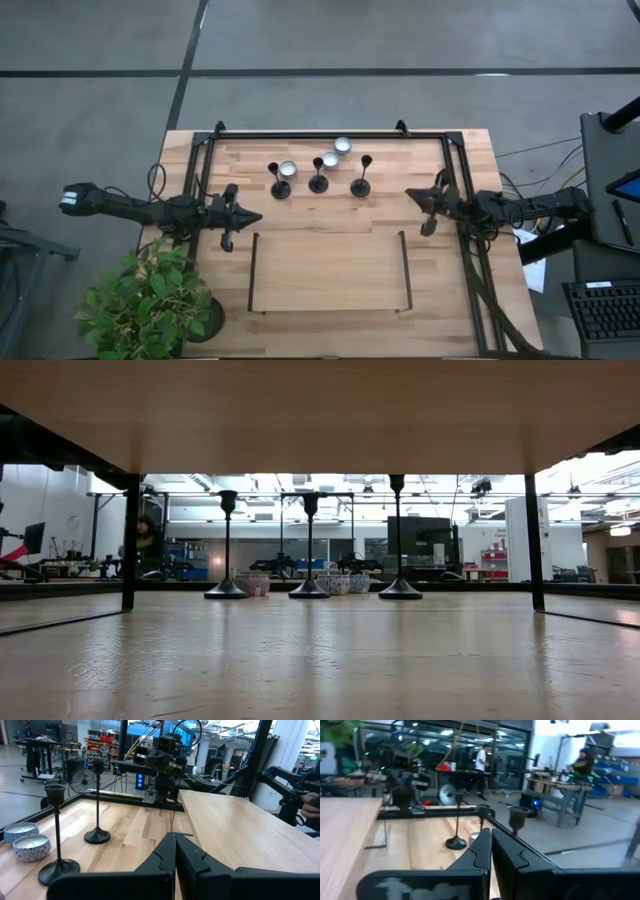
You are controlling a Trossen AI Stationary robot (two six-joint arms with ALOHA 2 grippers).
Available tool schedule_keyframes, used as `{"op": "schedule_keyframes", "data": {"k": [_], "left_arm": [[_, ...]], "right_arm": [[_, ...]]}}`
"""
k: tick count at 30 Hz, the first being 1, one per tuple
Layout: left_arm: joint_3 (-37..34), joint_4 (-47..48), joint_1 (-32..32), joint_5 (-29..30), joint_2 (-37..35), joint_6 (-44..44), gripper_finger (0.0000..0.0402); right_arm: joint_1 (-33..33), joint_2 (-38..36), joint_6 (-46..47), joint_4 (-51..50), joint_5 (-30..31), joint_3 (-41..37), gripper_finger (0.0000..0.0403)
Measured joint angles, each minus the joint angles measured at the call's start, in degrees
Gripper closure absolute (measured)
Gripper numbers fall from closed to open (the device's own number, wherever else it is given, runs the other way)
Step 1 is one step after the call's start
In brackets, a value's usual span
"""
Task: Pick & Place candle stick holders
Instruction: Put the right black candle holder on the shelf
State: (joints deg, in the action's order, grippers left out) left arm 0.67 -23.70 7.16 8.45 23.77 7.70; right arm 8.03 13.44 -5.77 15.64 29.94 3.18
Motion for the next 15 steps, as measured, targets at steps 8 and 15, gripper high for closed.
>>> {"op": "schedule_keyframes", "data": {"k": [8, 15], "left_arm": [[0.0, 0.0, 0.0, 0.0, 0.0, 0.0, 0.0401], [0.0, 0.0, 0.0, 0.0, 0.0, 0.0, 0.0401]], "right_arm": [[0.1, 0.9, 1.1, -0.4, -1.9, -0.1, 0.0394], [-2.5, 3.8, 7.1, 1.2, -1.6, 0.1, 0.0391]]}}
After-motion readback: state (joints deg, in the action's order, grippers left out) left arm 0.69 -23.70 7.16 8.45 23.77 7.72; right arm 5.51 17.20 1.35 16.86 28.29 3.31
